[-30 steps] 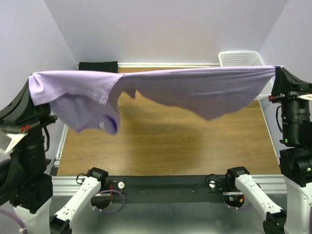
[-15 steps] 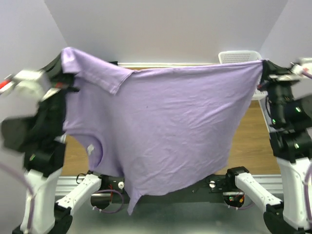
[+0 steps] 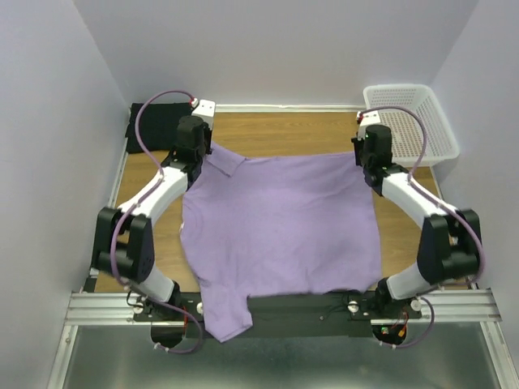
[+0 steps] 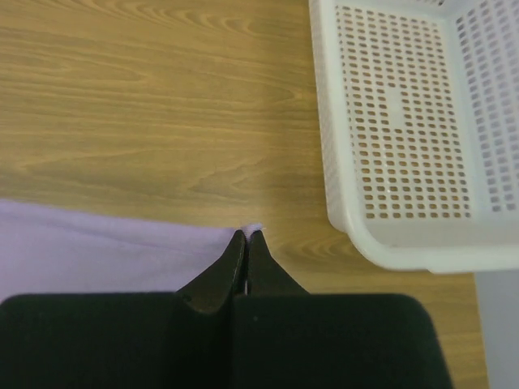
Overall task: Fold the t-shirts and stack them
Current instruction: Flatten the tshirt out
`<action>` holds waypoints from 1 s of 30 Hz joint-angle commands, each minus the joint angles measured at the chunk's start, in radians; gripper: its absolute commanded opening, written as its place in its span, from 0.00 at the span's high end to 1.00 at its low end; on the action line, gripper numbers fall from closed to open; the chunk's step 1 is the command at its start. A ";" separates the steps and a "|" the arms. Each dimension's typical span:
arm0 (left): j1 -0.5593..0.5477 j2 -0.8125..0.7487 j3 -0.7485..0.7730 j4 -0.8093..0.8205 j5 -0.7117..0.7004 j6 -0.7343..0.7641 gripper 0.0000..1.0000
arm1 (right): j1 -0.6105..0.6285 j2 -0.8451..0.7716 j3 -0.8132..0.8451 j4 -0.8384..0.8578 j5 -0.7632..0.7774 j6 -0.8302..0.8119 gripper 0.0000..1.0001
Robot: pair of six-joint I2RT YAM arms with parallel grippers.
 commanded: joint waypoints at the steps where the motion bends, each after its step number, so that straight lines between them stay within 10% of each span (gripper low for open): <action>1: 0.031 0.137 0.075 0.123 -0.064 -0.033 1.00 | -0.013 0.150 0.016 0.252 0.074 -0.026 1.00; 13: 0.052 0.308 0.165 0.115 -0.030 -0.047 1.00 | -0.047 0.464 0.139 0.354 0.068 -0.062 1.00; 30: 0.063 0.295 0.213 0.011 0.033 -0.188 1.00 | -0.085 0.471 0.235 0.300 0.071 -0.006 0.98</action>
